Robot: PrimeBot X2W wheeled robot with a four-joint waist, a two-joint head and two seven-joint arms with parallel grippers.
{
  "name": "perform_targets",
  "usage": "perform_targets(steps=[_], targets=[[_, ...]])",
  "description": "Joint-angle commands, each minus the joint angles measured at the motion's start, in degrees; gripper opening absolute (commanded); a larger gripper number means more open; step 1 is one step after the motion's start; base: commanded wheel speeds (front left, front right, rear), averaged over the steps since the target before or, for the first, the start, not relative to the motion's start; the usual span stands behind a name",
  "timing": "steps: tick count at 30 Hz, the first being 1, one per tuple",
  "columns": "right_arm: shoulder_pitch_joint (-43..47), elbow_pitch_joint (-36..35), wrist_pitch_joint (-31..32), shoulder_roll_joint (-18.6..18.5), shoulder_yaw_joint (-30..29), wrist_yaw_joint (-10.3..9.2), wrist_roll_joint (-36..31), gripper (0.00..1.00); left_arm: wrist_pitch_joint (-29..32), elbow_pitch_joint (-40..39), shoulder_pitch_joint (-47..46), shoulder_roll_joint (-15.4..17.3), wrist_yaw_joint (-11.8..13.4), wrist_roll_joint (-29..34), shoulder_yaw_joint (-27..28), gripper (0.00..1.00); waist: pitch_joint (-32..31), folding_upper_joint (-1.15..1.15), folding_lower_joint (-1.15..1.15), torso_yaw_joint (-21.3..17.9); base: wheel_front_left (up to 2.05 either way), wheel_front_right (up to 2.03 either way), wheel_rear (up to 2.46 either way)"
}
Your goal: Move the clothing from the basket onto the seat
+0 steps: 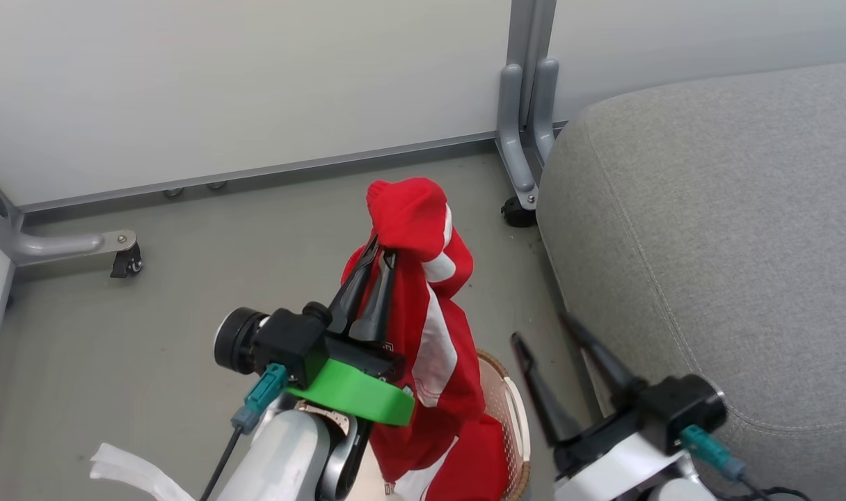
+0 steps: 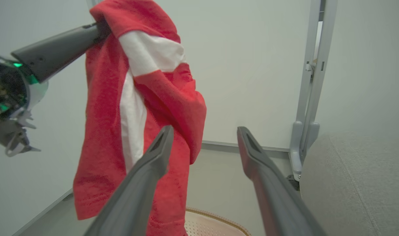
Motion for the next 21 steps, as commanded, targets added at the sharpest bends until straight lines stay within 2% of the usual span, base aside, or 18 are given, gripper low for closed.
perform_targets(steps=[1,4,8,15,18,19,20,21], targets=[[-1.1,0.7,-0.2,-1.1,2.2,-0.01,0.9,1.00,0.0,-0.2,-1.2,0.1,0.1,-0.6,-0.2,0.00,-0.1,0.00,0.01,0.0,0.00,0.00,0.00],[-3.0,2.3,-0.2,-2.7,8.1,-0.01,3.6,1.00,0.0,-0.4,-1.4,0.1,0.1,-1.0,-1.7,0.00,-0.3,0.00,0.01,-0.1,0.00,0.00,0.00],[-6.3,3.9,-0.2,-3.7,12.8,-0.02,6.4,1.00,0.0,-0.6,-2.0,0.1,0.6,-1.5,-3.5,0.00,-0.4,0.00,0.01,-0.1,0.00,0.00,0.00],[-9.7,5.9,-0.2,-2.0,12.6,0.00,7.0,1.00,0.0,-1.7,-2.3,0.1,1.6,-2.7,-6.6,0.00,-0.2,0.00,0.01,0.3,0.00,0.00,0.00],[-10.0,7.3,-0.2,-2.5,13.7,-0.01,6.8,1.00,0.1,-2.2,-2.5,0.1,1.9,-3.1,-7.5,0.00,-0.2,0.00,0.01,0.7,0.00,0.00,0.00],[-10.2,7.4,-0.2,-2.3,13.6,-0.01,7.2,0.81,0.1,-2.4,-2.5,0.1,2.0,-3.2,-7.9,0.00,-0.2,0.00,0.01,0.8,0.00,0.00,0.00],[-10.2,7.6,-0.2,-2.2,13.8,-0.01,7.6,0.00,0.2,-2.5,-2.5,0.1,2.0,-3.3,-8.2,0.00,-0.1,0.00,0.01,0.9,0.00,0.00,0.00],[-10.1,8.1,-0.2,-2.5,14.6,-0.01,7.9,0.00,0.3,-2.6,-2.5,0.1,2.0,-3.4,-8.5,0.00,-0.1,0.00,0.01,1.0,0.00,0.00,0.00]])
